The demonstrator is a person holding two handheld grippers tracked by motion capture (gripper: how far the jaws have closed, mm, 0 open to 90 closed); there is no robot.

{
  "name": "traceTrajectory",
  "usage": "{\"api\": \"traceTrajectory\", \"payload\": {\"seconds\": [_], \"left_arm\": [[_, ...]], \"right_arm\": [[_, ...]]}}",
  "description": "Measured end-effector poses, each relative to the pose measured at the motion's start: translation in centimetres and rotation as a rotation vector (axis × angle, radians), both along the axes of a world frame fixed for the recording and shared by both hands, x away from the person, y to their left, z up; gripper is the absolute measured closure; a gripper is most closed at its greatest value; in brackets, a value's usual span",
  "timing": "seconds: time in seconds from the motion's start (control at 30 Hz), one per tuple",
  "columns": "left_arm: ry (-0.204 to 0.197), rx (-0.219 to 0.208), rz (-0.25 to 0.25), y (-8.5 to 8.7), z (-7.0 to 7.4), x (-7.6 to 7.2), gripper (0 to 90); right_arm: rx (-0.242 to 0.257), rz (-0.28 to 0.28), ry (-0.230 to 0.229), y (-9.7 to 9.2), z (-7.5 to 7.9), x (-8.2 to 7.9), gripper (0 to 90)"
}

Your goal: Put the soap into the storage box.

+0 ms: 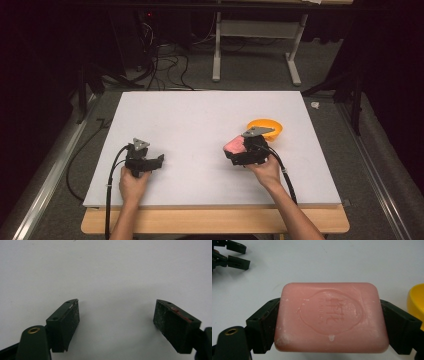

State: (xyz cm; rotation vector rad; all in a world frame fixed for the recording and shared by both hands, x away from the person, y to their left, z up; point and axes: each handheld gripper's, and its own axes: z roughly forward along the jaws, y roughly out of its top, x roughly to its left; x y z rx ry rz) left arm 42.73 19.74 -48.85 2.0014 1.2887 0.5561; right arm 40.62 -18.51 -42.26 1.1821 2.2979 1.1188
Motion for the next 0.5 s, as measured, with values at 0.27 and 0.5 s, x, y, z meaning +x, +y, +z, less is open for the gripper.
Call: {"api": "traceTrajectory", "payload": {"seconds": [0.27,0.5], "left_arm": [[0.0,0.0,0.001,0.0,0.0,0.0,21.4],[0.0,0.0,0.001,0.0,0.0,0.0,21.4]], "right_arm": [[0.017,-0.028,-0.012,-1.7,0.2,-1.1,13.8],[0.018,-0.054,-0.024,-3.2,0.6,-1.9,13.8]]}}
